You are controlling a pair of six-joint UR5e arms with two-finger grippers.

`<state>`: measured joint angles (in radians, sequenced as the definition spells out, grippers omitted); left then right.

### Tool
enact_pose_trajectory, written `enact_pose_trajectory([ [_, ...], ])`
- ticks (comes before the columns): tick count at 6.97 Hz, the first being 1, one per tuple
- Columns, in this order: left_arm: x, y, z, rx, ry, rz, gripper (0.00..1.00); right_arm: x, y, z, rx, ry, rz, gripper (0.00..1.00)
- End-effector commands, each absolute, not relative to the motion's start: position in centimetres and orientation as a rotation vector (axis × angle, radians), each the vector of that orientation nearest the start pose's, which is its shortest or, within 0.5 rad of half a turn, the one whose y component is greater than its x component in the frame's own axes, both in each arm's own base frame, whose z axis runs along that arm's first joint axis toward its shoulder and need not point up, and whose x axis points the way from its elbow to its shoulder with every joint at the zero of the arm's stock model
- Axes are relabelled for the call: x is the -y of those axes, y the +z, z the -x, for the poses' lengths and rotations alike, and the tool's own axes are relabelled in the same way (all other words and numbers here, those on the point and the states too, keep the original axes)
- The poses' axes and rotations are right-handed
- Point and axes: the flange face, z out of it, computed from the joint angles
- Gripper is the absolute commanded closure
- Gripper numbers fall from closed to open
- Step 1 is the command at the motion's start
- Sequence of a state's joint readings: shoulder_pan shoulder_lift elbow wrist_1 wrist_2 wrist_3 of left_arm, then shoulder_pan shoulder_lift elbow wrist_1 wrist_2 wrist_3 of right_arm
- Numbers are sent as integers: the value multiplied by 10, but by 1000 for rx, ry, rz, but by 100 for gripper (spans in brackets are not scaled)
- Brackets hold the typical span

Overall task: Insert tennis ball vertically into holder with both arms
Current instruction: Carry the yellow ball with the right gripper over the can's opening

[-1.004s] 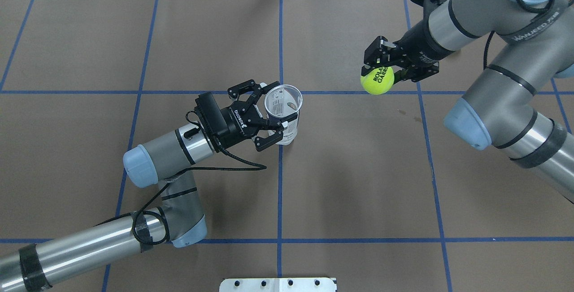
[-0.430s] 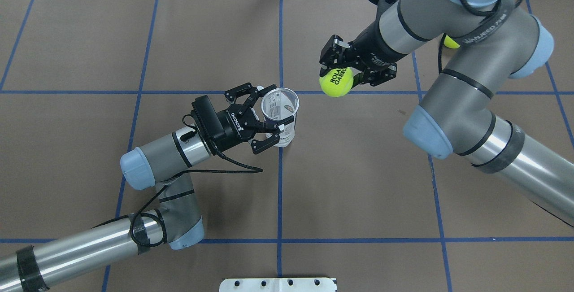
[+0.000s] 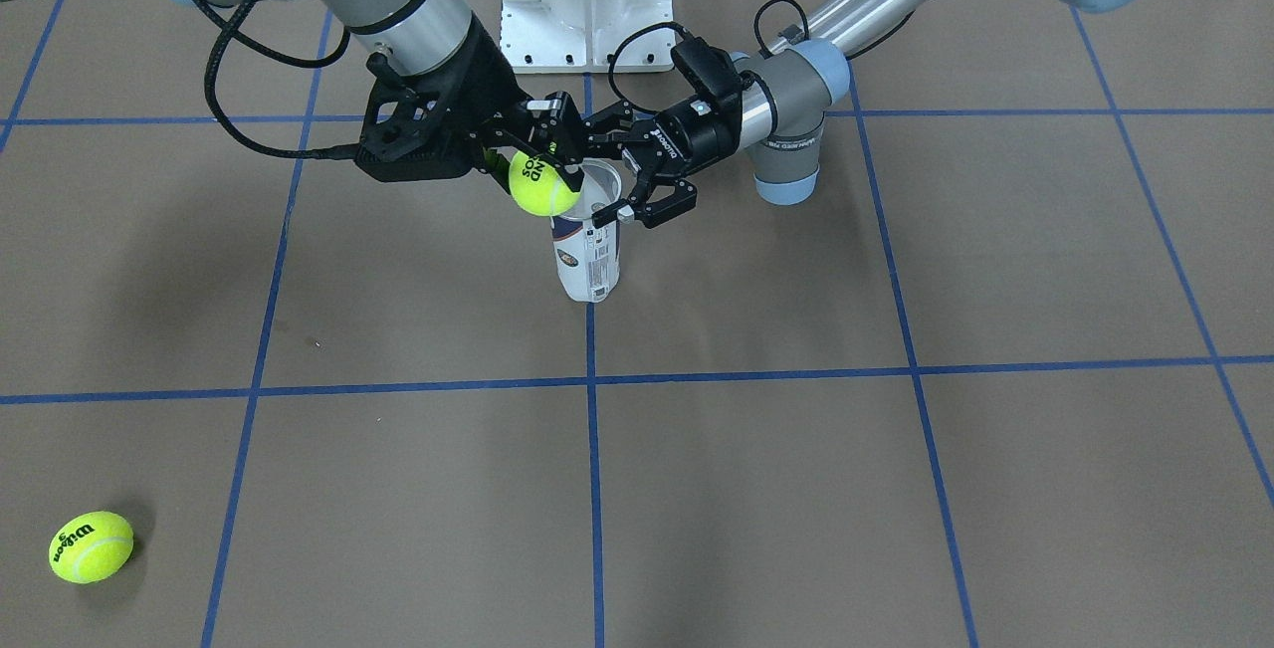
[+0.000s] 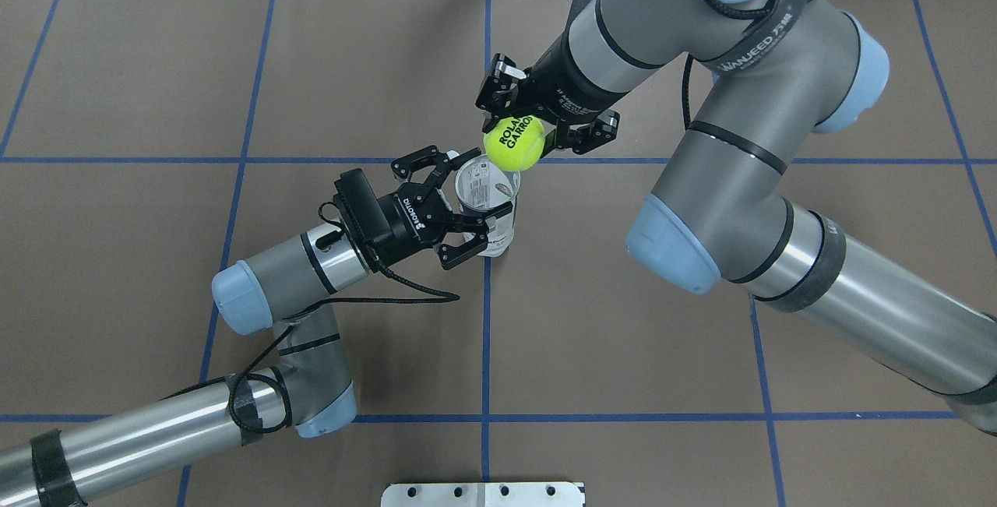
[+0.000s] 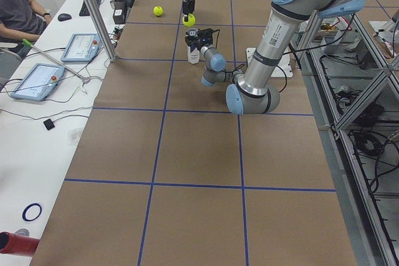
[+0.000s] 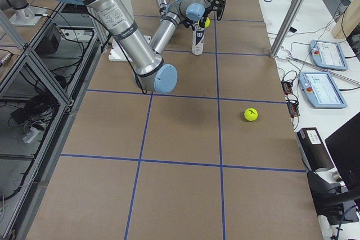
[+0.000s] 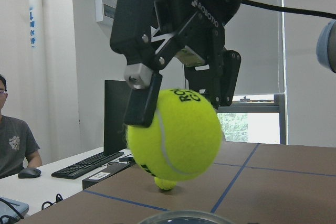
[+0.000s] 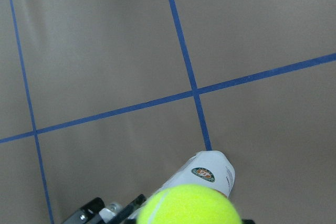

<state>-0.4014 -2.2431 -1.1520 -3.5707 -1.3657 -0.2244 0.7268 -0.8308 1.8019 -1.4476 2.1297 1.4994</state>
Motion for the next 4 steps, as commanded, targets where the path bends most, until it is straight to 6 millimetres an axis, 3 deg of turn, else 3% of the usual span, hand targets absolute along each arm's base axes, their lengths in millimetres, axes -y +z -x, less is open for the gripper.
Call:
enact_pose_trajectory([
  [1, 398, 257, -545, -1362, 280, -1795, 23, 463, 99, 437, 1166, 274, 35, 100],
  [4, 399, 256, -545, -1355, 266, -1797, 23, 458, 104, 443, 1160, 265, 41, 100],
])
